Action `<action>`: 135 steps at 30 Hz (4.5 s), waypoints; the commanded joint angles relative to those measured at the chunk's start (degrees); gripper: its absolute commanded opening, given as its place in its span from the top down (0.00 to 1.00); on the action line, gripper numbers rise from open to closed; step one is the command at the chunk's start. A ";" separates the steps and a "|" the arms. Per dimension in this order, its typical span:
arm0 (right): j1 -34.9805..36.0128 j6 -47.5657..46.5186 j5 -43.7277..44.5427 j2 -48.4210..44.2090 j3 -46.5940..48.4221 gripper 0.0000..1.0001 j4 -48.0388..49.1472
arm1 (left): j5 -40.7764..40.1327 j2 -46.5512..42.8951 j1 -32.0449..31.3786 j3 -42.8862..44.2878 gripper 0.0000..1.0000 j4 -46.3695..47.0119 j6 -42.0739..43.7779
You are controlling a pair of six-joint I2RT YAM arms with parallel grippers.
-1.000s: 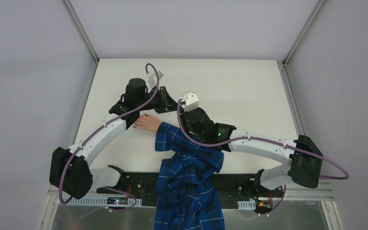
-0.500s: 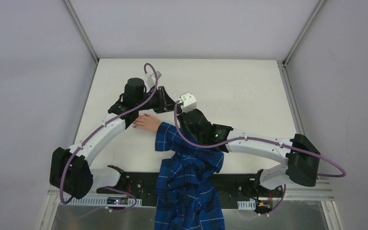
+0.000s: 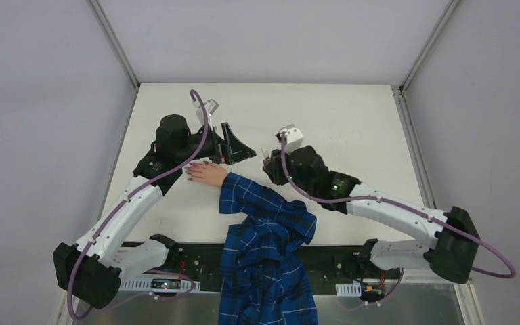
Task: Paint the nails
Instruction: Unscrew the nail polish bottle.
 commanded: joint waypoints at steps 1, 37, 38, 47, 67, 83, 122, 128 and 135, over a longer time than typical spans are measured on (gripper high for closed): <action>-8.29 6.48 -30.14 -8.24 -3.65 1.00 1.23 | 2.27 -0.89 -0.16 1.70 0.06 0.31 4.09; -20.09 27.14 -84.81 -9.69 -9.49 1.00 28.98 | 23.79 1.91 -11.24 4.35 0.56 6.78 6.60; -20.09 27.13 -84.87 -9.60 -9.44 1.00 28.98 | 23.86 1.98 -11.25 4.37 0.58 6.87 6.56; -20.08 26.95 -84.04 -9.31 -9.51 1.00 28.98 | 24.51 2.22 -11.69 4.39 0.61 6.96 6.63; -20.12 26.64 -82.19 -10.00 -9.81 1.00 28.98 | 24.58 2.26 -12.23 4.12 0.75 7.03 7.35; -20.04 15.21 -59.85 -13.14 -8.98 1.00 11.60 | 18.66 3.70 -11.32 4.04 1.00 5.60 5.39; 0.28 3.45 16.92 7.03 3.76 1.00 12.94 | 5.68 10.15 0.61 4.62 0.96 -5.04 0.69; -0.06 4.38 12.12 5.39 2.00 1.00 12.24 | 2.97 3.83 0.61 4.70 0.24 -4.94 5.17; -6.33 7.57 -9.53 0.08 -3.84 1.00 10.34 | -1.03 -1.88 0.61 3.92 0.09 -4.82 9.07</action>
